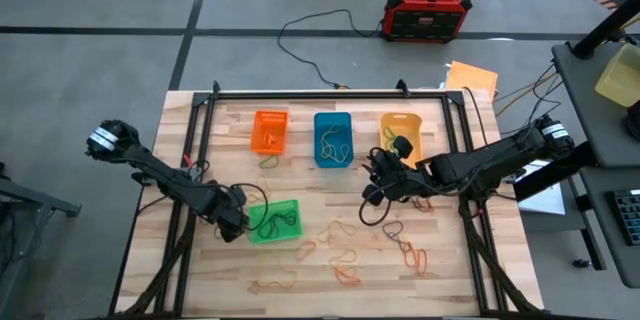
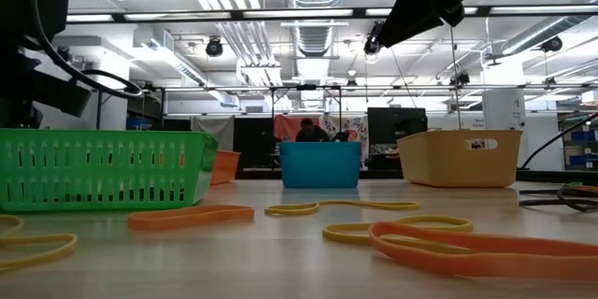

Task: Sort rubber bands into baskets
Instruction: Put the violet rubberband into the green bin

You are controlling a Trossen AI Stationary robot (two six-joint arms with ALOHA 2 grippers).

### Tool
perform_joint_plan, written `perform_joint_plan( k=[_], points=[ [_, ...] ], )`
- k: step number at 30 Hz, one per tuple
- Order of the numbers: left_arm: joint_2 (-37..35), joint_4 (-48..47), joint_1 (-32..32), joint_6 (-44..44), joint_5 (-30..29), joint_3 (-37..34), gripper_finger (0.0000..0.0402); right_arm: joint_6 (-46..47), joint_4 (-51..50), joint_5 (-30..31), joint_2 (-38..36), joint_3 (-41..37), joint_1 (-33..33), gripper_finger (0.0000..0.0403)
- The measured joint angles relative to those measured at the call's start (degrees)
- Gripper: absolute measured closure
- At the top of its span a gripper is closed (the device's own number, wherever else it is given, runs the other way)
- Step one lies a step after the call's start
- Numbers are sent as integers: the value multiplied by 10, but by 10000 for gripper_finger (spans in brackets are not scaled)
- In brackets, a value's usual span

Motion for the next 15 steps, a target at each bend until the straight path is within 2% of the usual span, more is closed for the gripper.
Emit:
perform_joint_plan(
  k=[5, 11, 15],
  points=[
    [0, 8, 0, -10, -2, -4, 279, 0, 0, 0, 0, 0, 0, 300],
    [1, 18, 0, -15, -5, -4, 386, -1, 0, 0, 0, 0, 0, 308],
    [-4, -3, 0, -15, -19, 5, 396, -2, 0, 0, 0, 0, 0, 312]
  ],
)
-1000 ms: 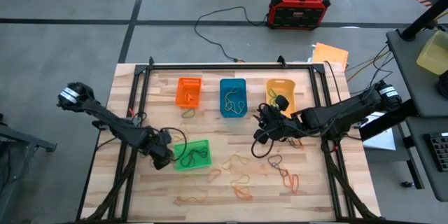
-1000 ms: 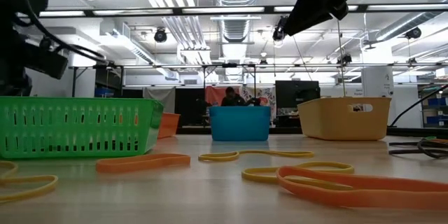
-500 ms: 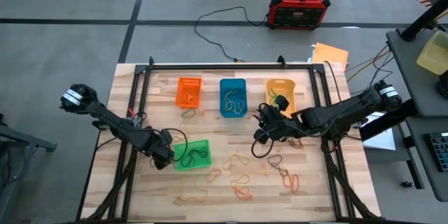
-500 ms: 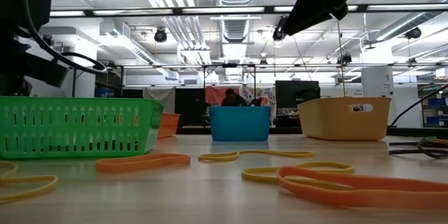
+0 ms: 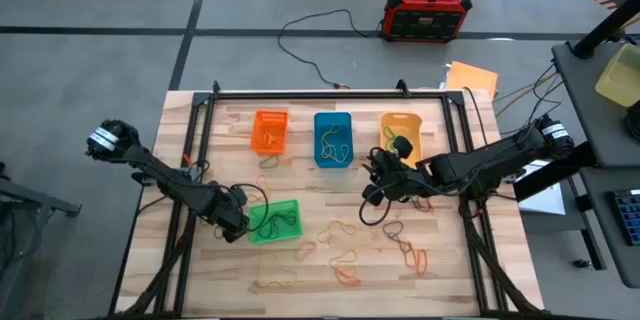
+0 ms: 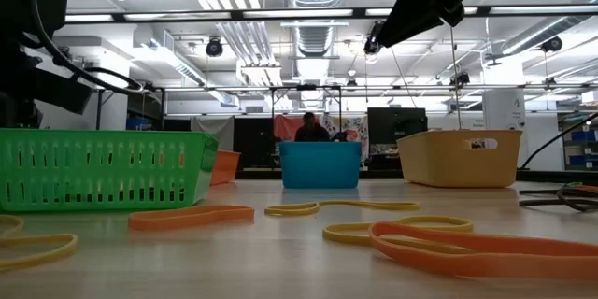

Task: Sort rubber bands into baskets
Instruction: Put the violet rubberband into the green bin

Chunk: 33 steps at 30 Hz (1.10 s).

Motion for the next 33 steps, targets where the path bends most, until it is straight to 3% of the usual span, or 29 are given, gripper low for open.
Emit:
perform_joint_plan(
  k=[7, 11, 19, 25, 28, 33],
  points=[
    [-29, -142, -1, 7, -53, 66, 401, 0, -2, 0, 0, 0, 0, 307],
    [-58, -175, -1, 27, -82, 109, 402, -4, -2, 0, 0, 0, 0, 312],
    [-99, -184, -1, 82, -113, 169, 402, -4, -2, 0, 0, -4, 0, 318],
    [-102, -188, 1, 107, -103, 163, 398, -3, -1, 0, 0, -12, 0, 310],
    [-95, -187, 10, 122, -91, 146, 377, -3, 0, 0, 0, -15, 0, 307],
    [-91, -164, 19, 182, -81, 105, 310, -4, 11, 0, 0, -20, 0, 310]
  ],
)
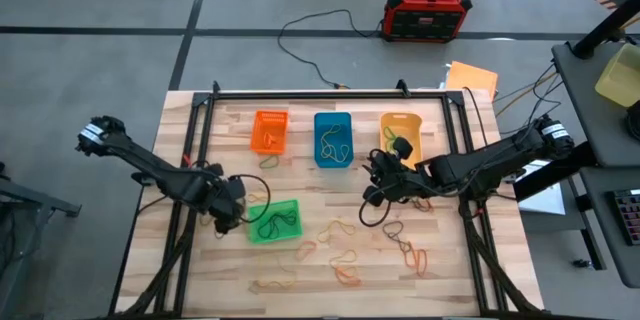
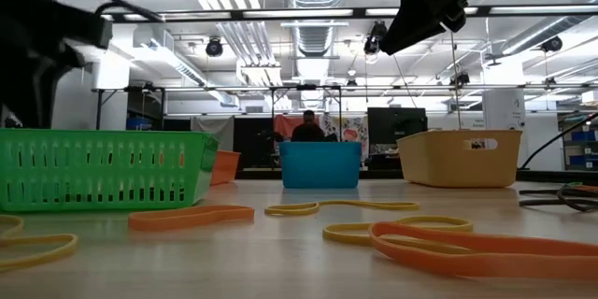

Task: Sort rubber bands into baskets
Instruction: Put the violet rubberband into the green bin

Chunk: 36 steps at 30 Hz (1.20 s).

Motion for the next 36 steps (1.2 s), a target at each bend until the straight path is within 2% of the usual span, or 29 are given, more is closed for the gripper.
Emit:
perform_joint_plan(
  k=[4, 8, 18, 23, 30, 33, 36],
  points=[
    [0, 84, 1, 85, 7, -44, 263, 0, 0, -13, 0, -2, 0, 311],
    [4, 110, 6, 98, 10, -79, 247, 0, 0, -15, 0, -7, 0, 306],
    [6, 101, 7, 83, 4, -121, 253, 0, 0, -15, 0, -19, 0, 303],
    [11, 106, 14, 37, 4, -128, 253, 0, 0, -15, 0, -20, 0, 309],
    [29, 187, 14, 39, 1, -164, 253, -8, 0, -16, 0, -20, 0, 306],
    [40, 185, 14, 40, -2, -163, 256, -8, 0, -16, 0, -20, 0, 302],
    [42, 184, 14, 38, -2, -162, 274, -9, -1, -16, 0, -21, 0, 300]
  ],
)
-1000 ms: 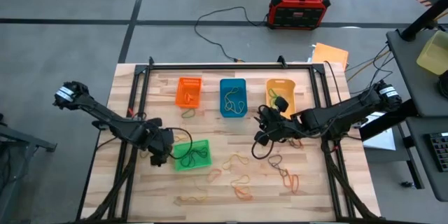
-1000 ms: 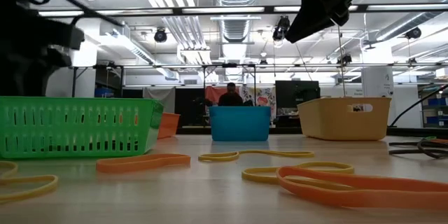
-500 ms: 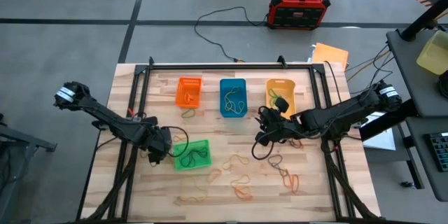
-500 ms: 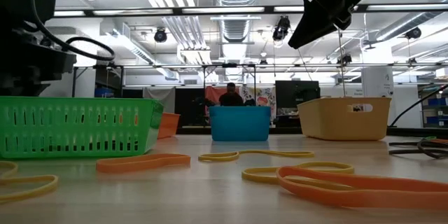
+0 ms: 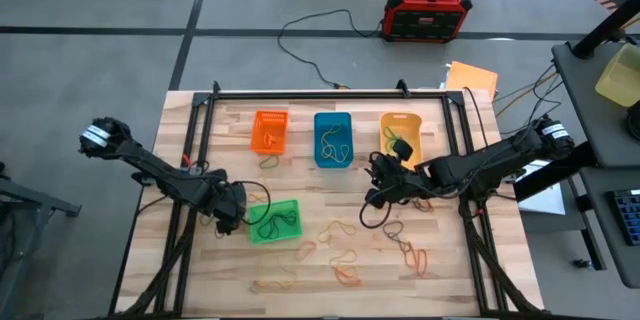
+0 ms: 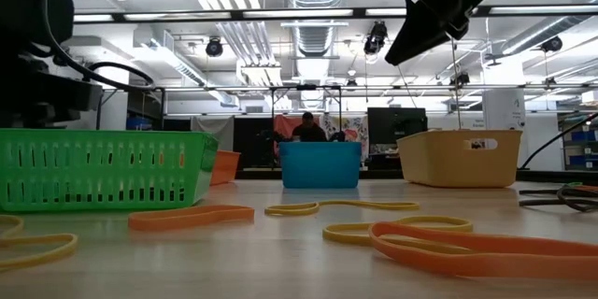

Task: Sort rubber bands into baskets
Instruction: Put the violet rubberband into the green bin

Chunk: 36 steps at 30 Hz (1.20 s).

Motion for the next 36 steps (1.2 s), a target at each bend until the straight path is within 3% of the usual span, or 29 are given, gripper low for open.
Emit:
perform_joint_plan(
  k=[7, 12, 25, 30, 36],
  points=[
    [-2, 4, 0, -24, -14, -1, 389, 0, 1, 0, 0, -7, 0, 309],
    [-4, -41, 0, -32, -13, 23, 400, 0, 1, 0, 0, -8, 0, 314],
    [-10, -211, -3, 7, -9, 210, 401, 4, 1, 0, 0, -9, 0, 302],
    [-10, -241, -3, -15, 13, 233, 401, 4, 1, 0, 0, -9, 0, 308],
    [-8, -239, -3, -19, 59, 206, 402, 4, 1, 0, 0, -9, 0, 316]
  ],
)
